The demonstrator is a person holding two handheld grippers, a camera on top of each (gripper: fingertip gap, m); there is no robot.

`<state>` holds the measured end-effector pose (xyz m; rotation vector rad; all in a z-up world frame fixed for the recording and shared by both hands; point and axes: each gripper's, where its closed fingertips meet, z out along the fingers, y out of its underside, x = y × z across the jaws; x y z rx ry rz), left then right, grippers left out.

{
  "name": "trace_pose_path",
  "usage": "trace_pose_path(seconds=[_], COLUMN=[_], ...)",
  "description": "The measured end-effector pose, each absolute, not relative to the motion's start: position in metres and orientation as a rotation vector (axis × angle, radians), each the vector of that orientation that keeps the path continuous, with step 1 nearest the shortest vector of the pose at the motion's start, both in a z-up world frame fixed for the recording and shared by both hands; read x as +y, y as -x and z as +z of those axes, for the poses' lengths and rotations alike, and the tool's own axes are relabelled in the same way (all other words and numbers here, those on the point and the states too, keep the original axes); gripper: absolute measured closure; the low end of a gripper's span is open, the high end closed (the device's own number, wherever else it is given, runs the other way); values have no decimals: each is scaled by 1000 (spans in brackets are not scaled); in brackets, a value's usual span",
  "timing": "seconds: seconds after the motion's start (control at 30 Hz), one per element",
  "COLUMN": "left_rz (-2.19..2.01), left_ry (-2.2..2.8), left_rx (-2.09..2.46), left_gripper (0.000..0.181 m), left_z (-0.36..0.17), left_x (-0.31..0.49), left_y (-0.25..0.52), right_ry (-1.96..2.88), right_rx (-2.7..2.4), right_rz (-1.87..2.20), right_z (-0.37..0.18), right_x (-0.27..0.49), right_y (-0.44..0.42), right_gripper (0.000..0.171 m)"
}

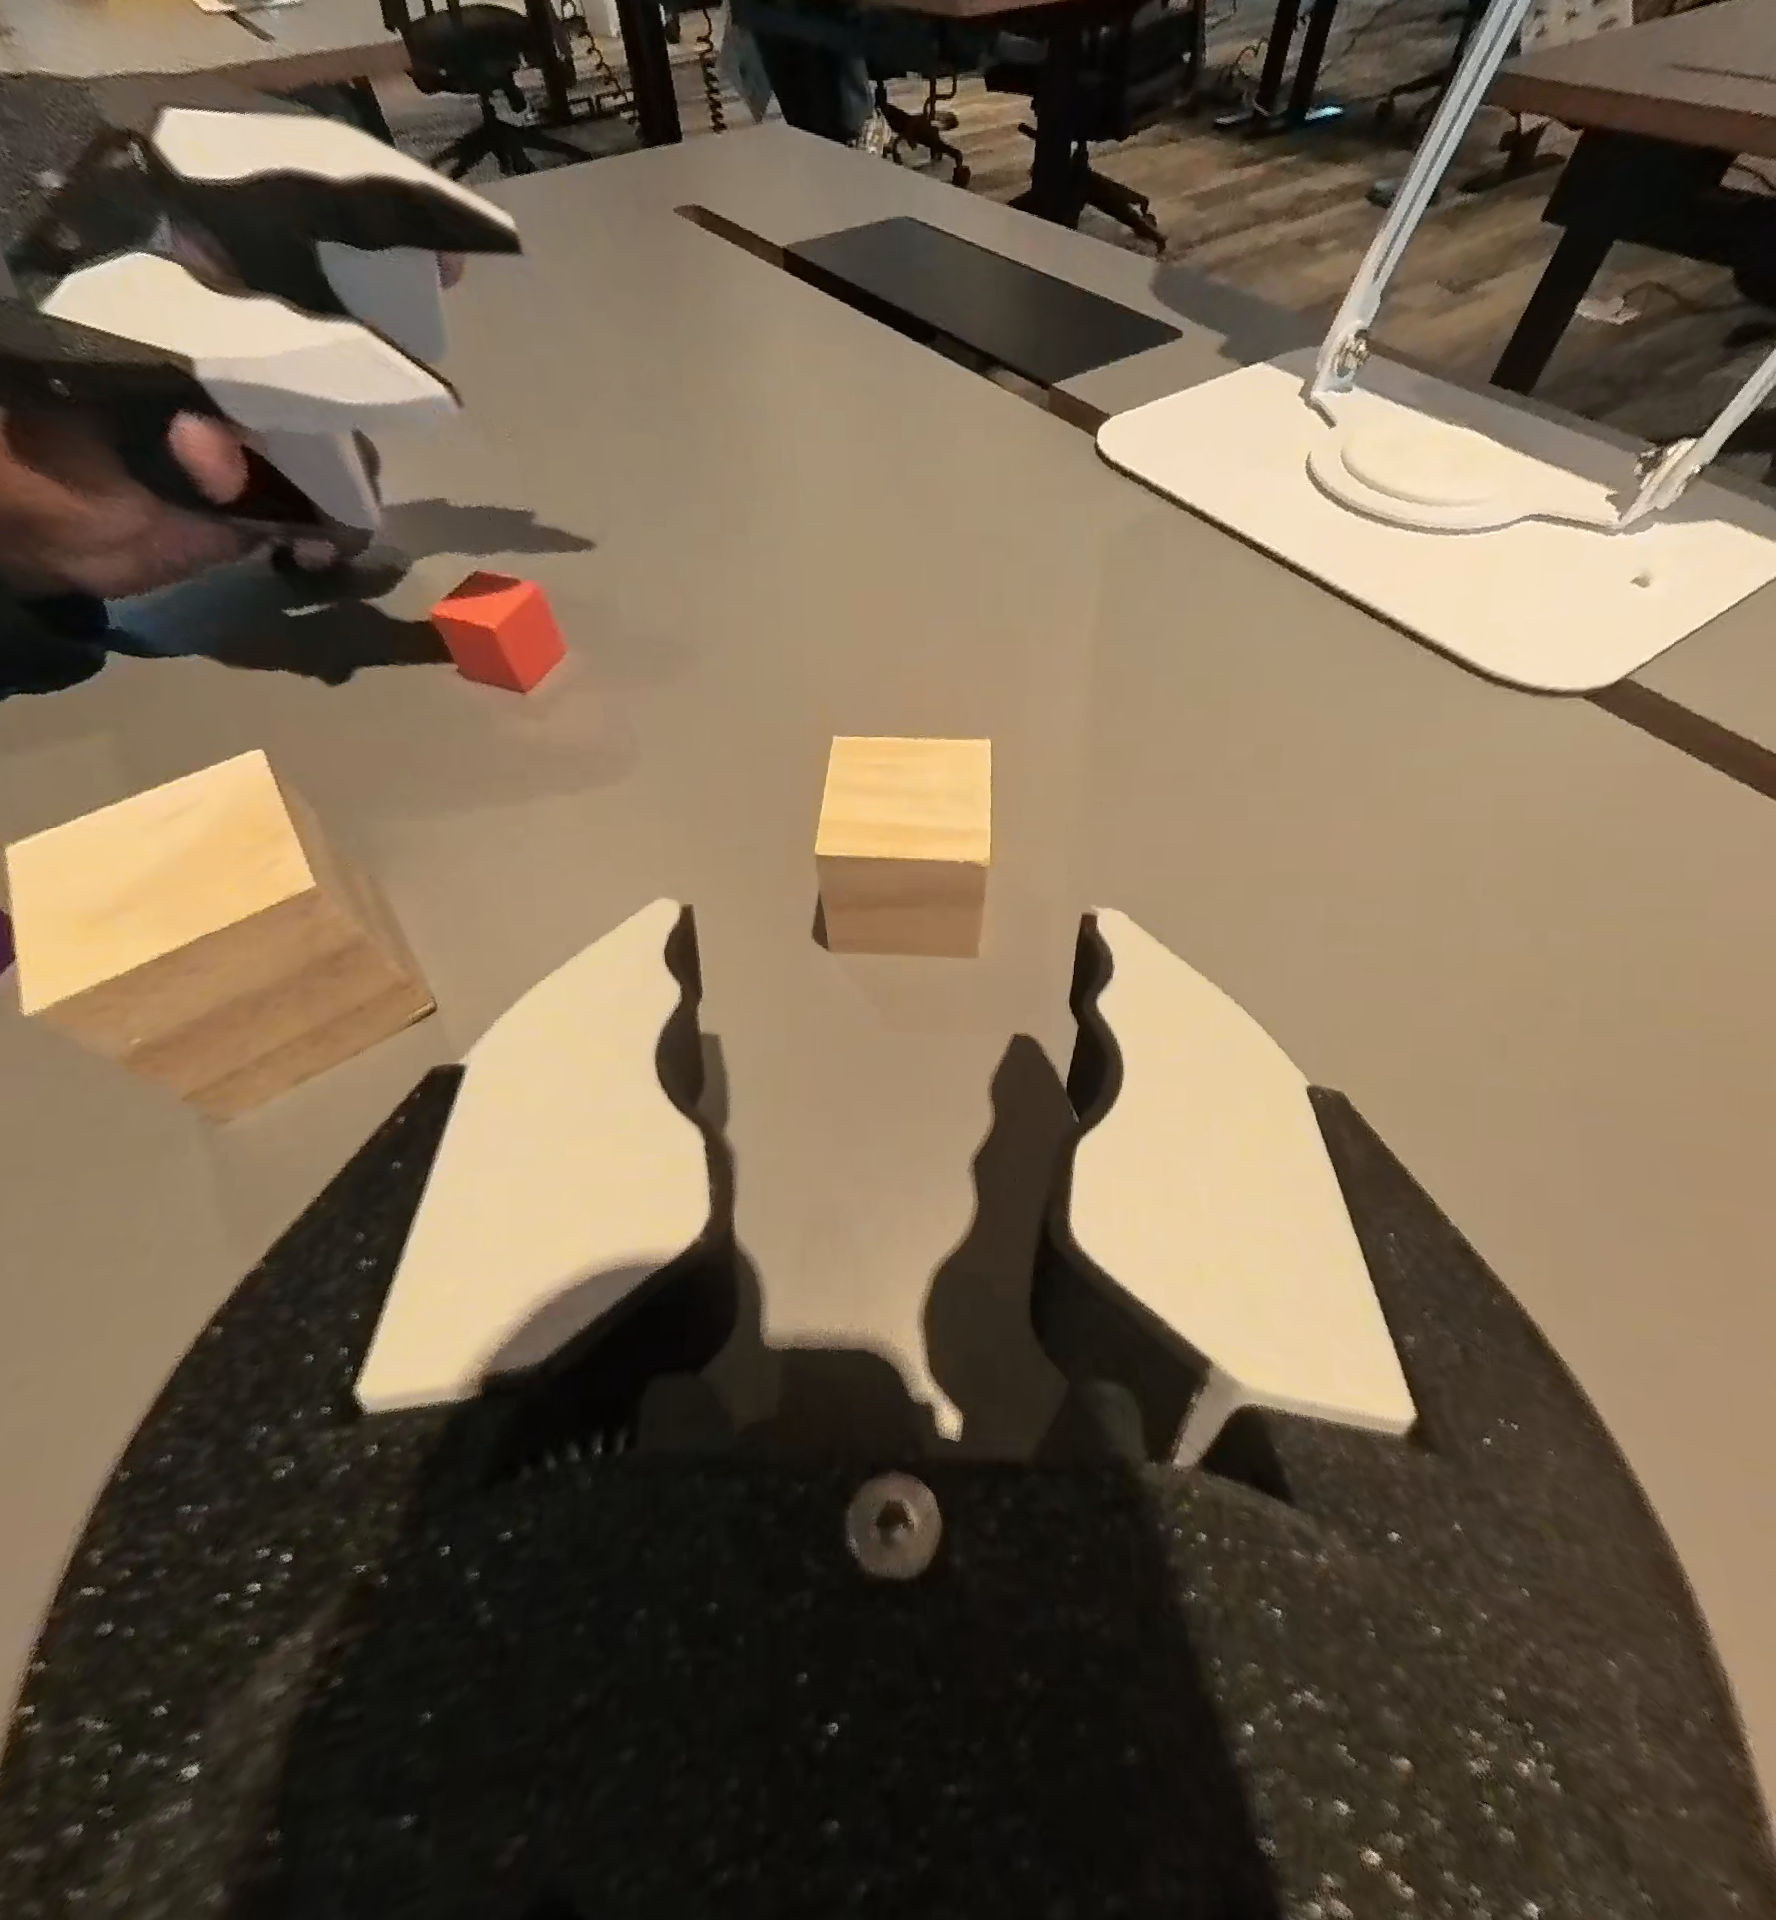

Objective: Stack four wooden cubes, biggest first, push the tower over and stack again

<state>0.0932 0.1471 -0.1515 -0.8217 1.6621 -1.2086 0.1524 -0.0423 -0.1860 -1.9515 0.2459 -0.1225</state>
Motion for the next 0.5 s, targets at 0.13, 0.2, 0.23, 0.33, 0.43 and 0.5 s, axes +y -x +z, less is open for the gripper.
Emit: trace_pose_path(seconds=[0.13, 0.2, 0.23, 0.33, 0.43, 0.5], left_rz=[-1325, -1352, -1357, -1370, -1390, -1405], left_ry=[801, 810, 819, 839, 857, 870], left_rx=[1610, 1592, 1582, 1543, 1508, 1492], left_gripper=[125, 125, 125, 126, 127, 127], left_z=[-140, -138, -137, -134, -131, -129], left_x=[142, 143, 144, 149, 153, 154], left_y=[-90, -91, -91, -91, -92, -94], right_ry=[1920, 1923, 1926, 1942, 1961, 1969], right_rx=[256, 269, 275, 289, 301, 315], right_rz=[-119, -116, -115, -106, -72, -49], right_z=[-182, -183, -183, -186, -189, -190], right_x=[-40, -38, -38, -34, -29, -25], right_y=[-155, -157, -157, -160, -161, -163], right_gripper=[103, 102, 102, 102, 103, 103])
